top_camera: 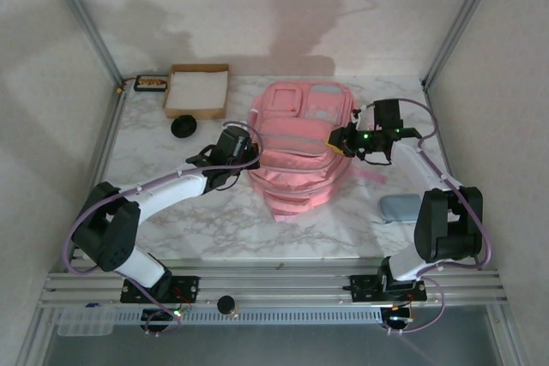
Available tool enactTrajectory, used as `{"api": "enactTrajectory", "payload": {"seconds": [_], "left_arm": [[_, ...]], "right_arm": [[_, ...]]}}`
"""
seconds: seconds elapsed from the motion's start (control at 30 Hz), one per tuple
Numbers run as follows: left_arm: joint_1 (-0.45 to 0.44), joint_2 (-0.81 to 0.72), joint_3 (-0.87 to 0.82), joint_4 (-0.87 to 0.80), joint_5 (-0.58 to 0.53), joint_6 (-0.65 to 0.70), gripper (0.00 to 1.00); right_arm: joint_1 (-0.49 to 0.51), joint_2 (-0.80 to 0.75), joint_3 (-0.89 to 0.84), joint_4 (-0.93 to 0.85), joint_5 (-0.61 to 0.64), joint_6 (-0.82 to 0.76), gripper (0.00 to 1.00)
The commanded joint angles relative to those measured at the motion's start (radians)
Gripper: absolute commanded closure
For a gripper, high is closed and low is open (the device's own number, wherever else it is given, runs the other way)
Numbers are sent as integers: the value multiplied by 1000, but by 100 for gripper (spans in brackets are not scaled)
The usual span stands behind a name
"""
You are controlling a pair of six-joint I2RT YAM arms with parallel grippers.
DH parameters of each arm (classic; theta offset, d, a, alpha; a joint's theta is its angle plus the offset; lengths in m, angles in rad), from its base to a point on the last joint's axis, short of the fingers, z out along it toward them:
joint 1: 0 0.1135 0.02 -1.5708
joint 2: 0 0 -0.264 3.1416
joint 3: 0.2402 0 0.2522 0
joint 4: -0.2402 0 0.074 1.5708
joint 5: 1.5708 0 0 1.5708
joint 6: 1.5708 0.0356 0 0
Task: Pack the student bag
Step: Unzip the student bag at the center of the table.
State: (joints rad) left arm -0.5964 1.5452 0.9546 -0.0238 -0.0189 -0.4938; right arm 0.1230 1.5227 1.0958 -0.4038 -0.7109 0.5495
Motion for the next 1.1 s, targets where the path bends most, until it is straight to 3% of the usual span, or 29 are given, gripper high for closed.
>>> {"api": "enactTrajectory", "payload": {"seconds": [0.0,0.13,0.27,0.37,0.43,0.73,0.83,1.0,1.07], "left_arm": [[2,32,20,-48,-115,30,100],[-20,58,44,-67,-119,28,100],[-27,42,35,-58,-112,26,100],[-31,34,35,-59,-109,28,100],[-32,33,35,-61,-110,28,100],[-36,33,42,-74,-115,38,100],[-40,27,42,-73,-110,41,100],[-43,33,49,-68,-108,30,100],[-45,38,54,-71,-116,31,100]], "right_arm": [[-25,-70,-56,81,91,72,58],[23,-170,-186,132,94,196,39],[112,-221,-277,293,51,373,35],[163,-214,-310,388,79,478,37],[172,-200,-313,432,101,518,42],[220,-162,-217,420,194,538,47],[252,-173,-263,513,236,611,57],[322,-158,-264,568,368,698,51],[364,-122,-249,579,423,722,43]]}}
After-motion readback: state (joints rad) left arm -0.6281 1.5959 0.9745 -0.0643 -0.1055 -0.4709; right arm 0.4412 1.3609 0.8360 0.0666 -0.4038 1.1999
